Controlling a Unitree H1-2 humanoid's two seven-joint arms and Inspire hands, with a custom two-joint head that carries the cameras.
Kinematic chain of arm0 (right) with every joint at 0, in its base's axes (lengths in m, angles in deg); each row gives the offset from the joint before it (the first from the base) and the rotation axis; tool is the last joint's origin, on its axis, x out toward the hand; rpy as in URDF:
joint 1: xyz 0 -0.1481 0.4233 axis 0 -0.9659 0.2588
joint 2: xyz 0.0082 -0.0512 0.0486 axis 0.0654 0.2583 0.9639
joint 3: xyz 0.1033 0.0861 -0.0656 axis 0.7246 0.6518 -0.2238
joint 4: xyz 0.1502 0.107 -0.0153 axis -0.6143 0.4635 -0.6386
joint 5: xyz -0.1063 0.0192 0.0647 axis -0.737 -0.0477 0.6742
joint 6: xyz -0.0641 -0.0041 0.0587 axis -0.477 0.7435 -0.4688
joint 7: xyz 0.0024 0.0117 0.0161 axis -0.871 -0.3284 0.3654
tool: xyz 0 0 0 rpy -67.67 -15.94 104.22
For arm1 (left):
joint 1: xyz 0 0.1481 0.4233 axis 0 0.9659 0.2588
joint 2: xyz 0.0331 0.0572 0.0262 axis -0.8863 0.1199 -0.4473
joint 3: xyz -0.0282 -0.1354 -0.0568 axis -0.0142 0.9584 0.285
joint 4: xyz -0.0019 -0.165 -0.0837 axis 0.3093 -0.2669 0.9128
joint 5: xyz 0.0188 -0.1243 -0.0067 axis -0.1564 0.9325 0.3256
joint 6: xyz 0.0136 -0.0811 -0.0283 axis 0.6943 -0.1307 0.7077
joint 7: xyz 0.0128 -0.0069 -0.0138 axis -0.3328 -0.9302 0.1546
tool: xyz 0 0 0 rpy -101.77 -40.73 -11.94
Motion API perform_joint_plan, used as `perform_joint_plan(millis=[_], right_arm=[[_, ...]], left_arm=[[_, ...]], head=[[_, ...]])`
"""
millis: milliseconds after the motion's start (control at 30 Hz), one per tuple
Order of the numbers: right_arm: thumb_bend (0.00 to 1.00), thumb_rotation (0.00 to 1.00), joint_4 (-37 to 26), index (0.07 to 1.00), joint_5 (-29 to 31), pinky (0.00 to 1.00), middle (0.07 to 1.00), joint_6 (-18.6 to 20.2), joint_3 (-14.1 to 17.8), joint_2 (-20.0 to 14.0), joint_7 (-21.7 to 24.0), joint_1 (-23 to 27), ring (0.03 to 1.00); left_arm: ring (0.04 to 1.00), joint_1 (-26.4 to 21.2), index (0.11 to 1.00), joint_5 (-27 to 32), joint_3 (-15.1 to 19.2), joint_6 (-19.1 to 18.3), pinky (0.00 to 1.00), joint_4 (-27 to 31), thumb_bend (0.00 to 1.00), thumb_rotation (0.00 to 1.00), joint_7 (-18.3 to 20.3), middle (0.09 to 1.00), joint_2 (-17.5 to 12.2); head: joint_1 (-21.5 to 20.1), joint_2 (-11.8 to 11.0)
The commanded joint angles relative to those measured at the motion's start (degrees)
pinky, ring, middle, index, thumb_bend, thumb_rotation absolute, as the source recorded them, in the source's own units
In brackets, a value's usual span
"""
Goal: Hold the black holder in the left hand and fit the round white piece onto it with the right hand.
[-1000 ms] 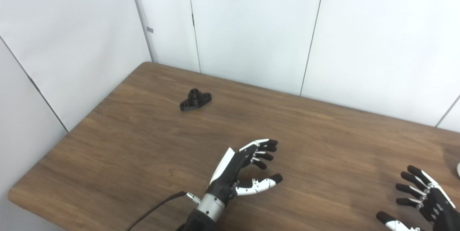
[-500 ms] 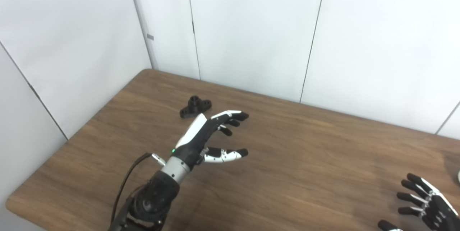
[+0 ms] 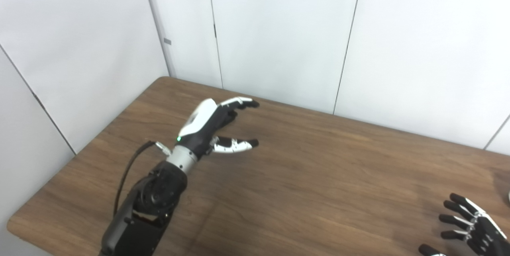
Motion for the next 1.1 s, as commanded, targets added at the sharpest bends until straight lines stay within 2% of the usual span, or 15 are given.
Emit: perform_joint_plan(millis=[0,133,200,400,567,767,933,1067], right_arm=[[0.63,0.10,-1.6,0.808,0.2,0.55,0.791,-1.9,0.4,-0.4,-0.2,1.5,0.705],[0.64,0.11,-2.1,0.802,0.3,0.54,0.786,-1.5,0.4,-0.5,-0.1,1.4,0.696],[0.64,0.12,-2.0,0.801,0.7,0.55,0.787,-1.7,0.5,-0.5,0.0,1.2,0.697],[0.63,0.10,-2.1,0.806,0.4,0.54,0.790,-1.7,0.4,-0.5,-0.1,1.0,0.699],[0.64,0.14,-2.3,0.804,0.4,0.54,0.789,-1.5,0.4,-0.5,-0.1,0.9,0.696],[0.65,0.16,-2.8,0.800,0.5,0.53,0.785,-1.1,0.4,-0.4,-0.1,0.6,0.688],[0.65,0.18,-2.6,0.798,0.0,0.52,0.783,-1.4,0.2,-0.7,-0.1,0.7,0.682],[0.64,0.15,-3.0,0.794,0.3,0.51,0.780,-1.0,0.3,-0.4,0.0,0.5,0.674]], left_arm=[[0.856,-2.3,0.795,-1.2,0.9,-0.2,0.76,0.0,0.71,0.11,-1.7,0.849,-1.4],[0.890,-3.2,0.817,-1.6,1.7,-2.1,0.81,-0.6,0.72,0.14,-1.8,0.871,-1.2],[0.894,-3.7,0.824,-1.9,2.0,-2.7,0.80,-1.1,0.72,0.12,-1.9,0.880,-1.4],[0.893,-5.5,0.835,-2.7,2.7,-0.9,0.78,-3.8,0.73,0.08,-2.8,0.888,-3.4],[0.887,-7.0,0.828,-3.9,3.4,-2.5,0.78,-5.3,0.76,0.13,-3.2,0.880,-4.6],[0.900,-8.4,0.826,-5.0,4.0,-4.2,0.83,-7.4,0.79,0.14,-4.1,0.879,-5.8],[0.915,-9.5,0.830,-6.8,4.1,-7.0,0.80,-9.8,0.84,0.19,-5.0,0.898,-6.2],[0.967,-10.2,0.851,-12.1,2.5,-11.5,0.79,-11.4,0.91,0.31,-5.5,0.950,-6.9]], head=[[-0.1,0.1],[0.1,0.1],[0.3,0.2],[0.0,0.3],[-0.1,0.4],[-0.2,0.5],[-0.2,0.6],[-0.3,0.7]])
